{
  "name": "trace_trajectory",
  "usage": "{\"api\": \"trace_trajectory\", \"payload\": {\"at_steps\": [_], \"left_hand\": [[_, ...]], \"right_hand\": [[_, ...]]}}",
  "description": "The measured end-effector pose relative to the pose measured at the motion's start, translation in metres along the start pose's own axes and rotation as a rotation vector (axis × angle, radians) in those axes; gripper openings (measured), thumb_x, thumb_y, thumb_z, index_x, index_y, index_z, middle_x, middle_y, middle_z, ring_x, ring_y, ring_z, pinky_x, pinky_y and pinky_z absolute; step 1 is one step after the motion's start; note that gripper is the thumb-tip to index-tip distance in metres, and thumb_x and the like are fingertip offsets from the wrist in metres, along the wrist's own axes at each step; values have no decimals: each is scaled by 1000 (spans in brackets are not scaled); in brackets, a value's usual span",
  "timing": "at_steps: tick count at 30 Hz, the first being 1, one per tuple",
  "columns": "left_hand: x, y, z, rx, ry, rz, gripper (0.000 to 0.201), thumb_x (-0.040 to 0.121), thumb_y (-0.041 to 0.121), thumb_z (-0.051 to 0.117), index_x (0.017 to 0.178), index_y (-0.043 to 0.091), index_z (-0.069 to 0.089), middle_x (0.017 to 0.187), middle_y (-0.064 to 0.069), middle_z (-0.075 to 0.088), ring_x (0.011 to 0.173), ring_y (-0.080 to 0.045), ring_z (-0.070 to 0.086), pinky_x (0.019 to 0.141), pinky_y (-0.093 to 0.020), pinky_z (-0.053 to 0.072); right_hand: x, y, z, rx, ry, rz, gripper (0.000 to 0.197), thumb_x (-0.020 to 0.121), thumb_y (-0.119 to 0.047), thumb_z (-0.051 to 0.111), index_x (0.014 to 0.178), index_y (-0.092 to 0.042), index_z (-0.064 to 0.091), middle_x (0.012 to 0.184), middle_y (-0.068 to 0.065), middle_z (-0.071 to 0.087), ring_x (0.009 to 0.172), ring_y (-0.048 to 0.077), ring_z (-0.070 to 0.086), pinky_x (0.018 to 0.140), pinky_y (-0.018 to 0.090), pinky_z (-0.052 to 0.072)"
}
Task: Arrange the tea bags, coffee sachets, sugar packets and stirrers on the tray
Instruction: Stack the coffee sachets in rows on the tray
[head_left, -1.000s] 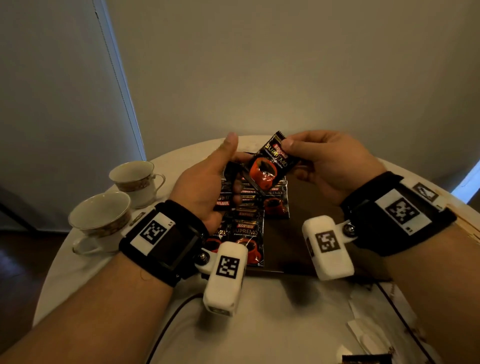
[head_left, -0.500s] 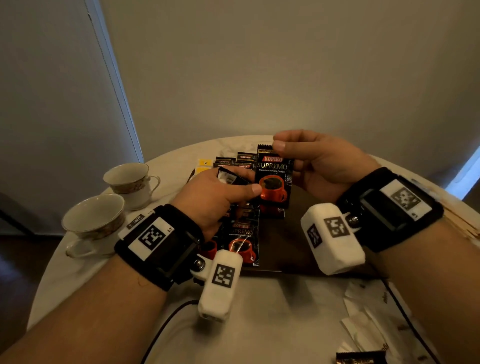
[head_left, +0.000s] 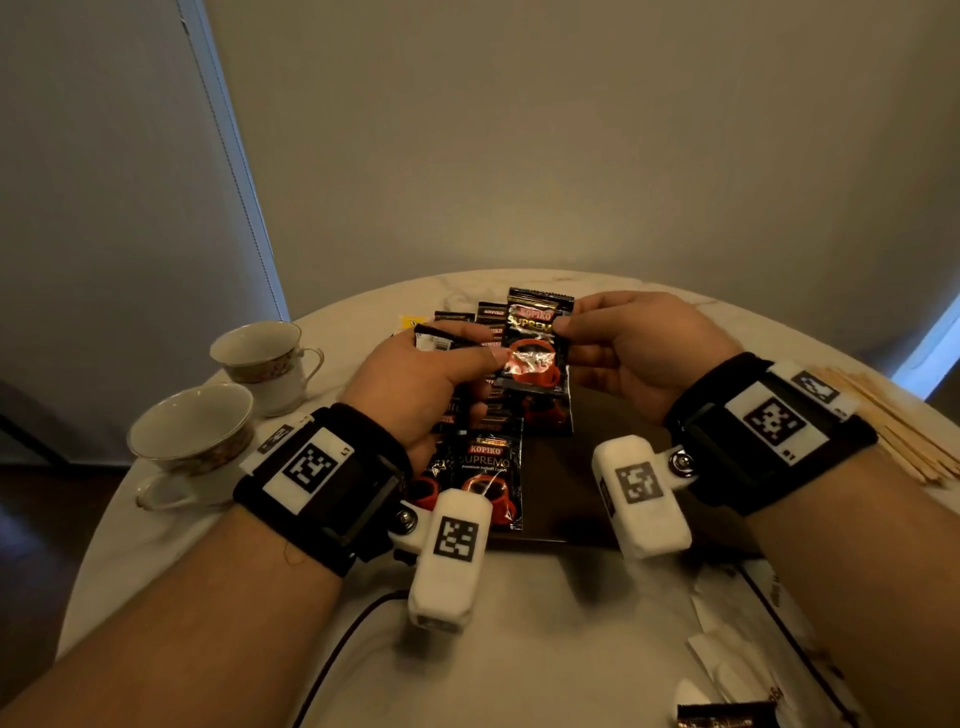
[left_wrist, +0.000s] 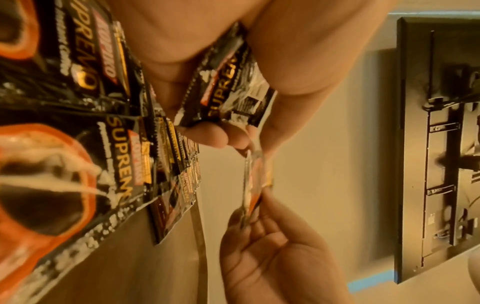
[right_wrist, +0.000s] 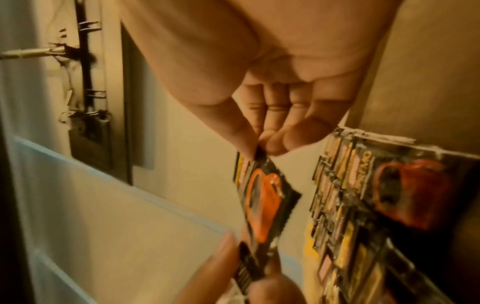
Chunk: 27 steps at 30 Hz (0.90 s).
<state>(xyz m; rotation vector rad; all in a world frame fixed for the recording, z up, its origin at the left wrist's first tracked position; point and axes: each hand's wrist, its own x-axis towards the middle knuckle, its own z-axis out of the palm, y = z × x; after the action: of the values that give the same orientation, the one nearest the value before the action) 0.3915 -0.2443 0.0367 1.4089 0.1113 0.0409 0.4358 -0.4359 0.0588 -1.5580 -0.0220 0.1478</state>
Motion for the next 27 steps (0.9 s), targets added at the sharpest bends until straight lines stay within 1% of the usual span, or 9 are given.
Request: {"api": "trace_trajectory", "payload": {"at_steps": [2,3,6,8,11,17,20,23,27], "left_hand": [[1,1,0,-41,52,6,19,88,6,75,106,9,72,82,-8,75,63,-15,64,55,-30,53],[2,2,-1,-63,83,1,20,88,4,73,107,9,70,82,-8,74,62,-16,64,55,-30,53],[5,5,-4,-110,154,-19,19,86,-3,68,98,12,67,80,-7,71,61,-17,64,55,-31,52],[6,5,-4,-121,164,-22,17,87,-3,65,93,13,65,86,-9,71,64,-18,64,56,-32,52],[5,4,-3,-118,158,-17,17,89,-2,62,95,13,63,95,-12,72,68,-19,63,58,-33,52],[4,5,-3,-117,161,-26,19,89,-2,61,100,12,63,98,-12,73,67,-19,64,59,-34,53],[3,6,-2,-119,153,-27,16,90,-2,60,96,12,63,94,-12,72,69,-21,66,63,-36,56],[2,6,0,-131,157,-25,13,92,-2,56,99,7,61,89,-13,72,65,-22,70,60,-35,61],[2,7,1,-192,149,-34,11,94,1,50,93,-1,61,70,-12,73,67,-27,72,65,-38,62]], "right_hand": [[6,8,-7,-10,65,96,8,91,-2,67,95,-9,66,69,2,69,49,8,60,49,23,47],[8,13,-11,-30,90,145,10,90,-3,67,98,-8,67,71,3,67,50,9,58,48,23,46],[13,22,-19,-80,112,254,16,89,0,66,104,-5,68,77,7,65,59,14,58,54,26,51],[14,25,-20,-89,90,305,17,89,2,66,106,-4,67,78,8,64,64,16,61,57,27,53],[15,28,-20,-111,80,324,21,88,5,67,108,-3,67,78,8,64,66,16,61,59,27,54],[12,32,-16,-182,51,318,19,89,5,69,105,-4,69,90,12,71,71,18,66,60,28,55],[12,31,-16,-201,49,314,19,88,4,70,106,-5,68,91,12,71,73,18,67,61,28,56],[12,30,-16,-194,48,317,21,88,3,70,108,-4,68,92,13,72,73,19,68,61,29,57],[10,29,-16,-185,44,315,17,90,1,69,107,-4,68,92,12,70,76,20,67,65,31,57]]}}
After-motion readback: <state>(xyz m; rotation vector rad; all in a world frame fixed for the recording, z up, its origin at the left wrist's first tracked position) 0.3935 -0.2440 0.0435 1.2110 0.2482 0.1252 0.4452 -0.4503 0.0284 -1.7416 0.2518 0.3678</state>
